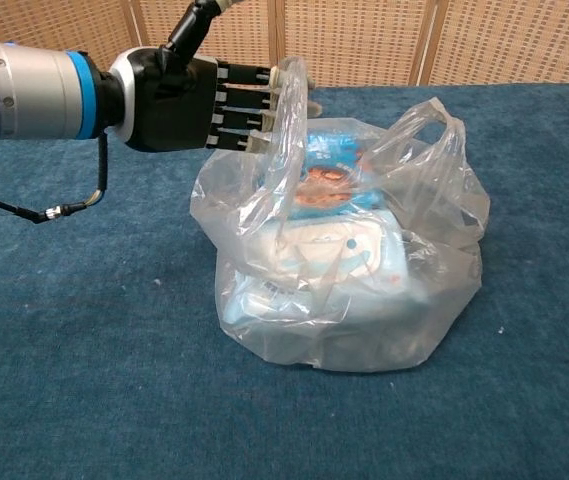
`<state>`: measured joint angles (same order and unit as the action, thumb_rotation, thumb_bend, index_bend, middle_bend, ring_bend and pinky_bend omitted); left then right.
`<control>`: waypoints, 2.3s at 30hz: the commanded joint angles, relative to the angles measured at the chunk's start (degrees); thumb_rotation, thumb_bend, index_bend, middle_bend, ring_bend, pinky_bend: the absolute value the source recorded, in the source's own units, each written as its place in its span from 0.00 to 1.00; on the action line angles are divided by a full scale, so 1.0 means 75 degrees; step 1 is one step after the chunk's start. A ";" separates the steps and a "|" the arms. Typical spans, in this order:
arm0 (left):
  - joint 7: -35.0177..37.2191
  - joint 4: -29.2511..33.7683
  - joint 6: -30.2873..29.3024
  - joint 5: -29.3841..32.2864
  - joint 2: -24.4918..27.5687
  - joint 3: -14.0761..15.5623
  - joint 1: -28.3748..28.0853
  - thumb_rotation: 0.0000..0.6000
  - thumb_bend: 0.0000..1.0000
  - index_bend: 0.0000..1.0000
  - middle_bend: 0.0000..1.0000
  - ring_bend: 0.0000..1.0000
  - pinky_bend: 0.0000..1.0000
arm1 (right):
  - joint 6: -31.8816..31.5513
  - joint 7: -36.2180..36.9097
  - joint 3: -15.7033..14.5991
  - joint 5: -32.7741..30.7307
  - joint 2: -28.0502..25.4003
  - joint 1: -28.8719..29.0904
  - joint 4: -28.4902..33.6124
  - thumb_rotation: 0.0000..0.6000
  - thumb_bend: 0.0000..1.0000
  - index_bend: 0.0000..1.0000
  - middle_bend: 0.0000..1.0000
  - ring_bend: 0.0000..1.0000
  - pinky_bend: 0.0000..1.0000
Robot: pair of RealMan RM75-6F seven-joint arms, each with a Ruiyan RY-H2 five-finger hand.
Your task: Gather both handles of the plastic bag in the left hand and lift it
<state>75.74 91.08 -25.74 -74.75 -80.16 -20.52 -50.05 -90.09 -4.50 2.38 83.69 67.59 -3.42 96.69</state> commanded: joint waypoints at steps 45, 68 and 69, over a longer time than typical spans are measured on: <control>0.4937 -0.1924 -0.0404 -0.2787 -0.0020 0.1920 -0.2064 0.00 0.19 0.21 0.20 0.13 0.17 | -0.0338 0.0262 0.0041 0.0210 -0.0097 -0.0198 -0.0075 0.89 0.22 0.28 0.28 0.26 0.23; 0.3053 -0.1702 -0.0121 -0.0348 -0.0579 0.0944 -0.2045 0.00 0.19 0.19 0.20 0.11 0.16 | -0.0550 0.0452 0.0027 0.0358 -0.0085 -0.0328 -0.0170 0.89 0.22 0.28 0.28 0.26 0.23; 0.3278 -0.1697 -0.0149 -0.0277 -0.0657 0.0807 -0.2002 0.00 0.19 0.19 0.20 0.11 0.16 | -0.0567 0.0464 0.0024 0.0369 -0.0083 -0.0338 -0.0175 0.88 0.22 0.28 0.28 0.26 0.23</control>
<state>97.66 78.52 -26.31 -78.41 -83.74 -12.43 -65.74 -94.31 -1.06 2.58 86.43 66.96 -5.93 95.39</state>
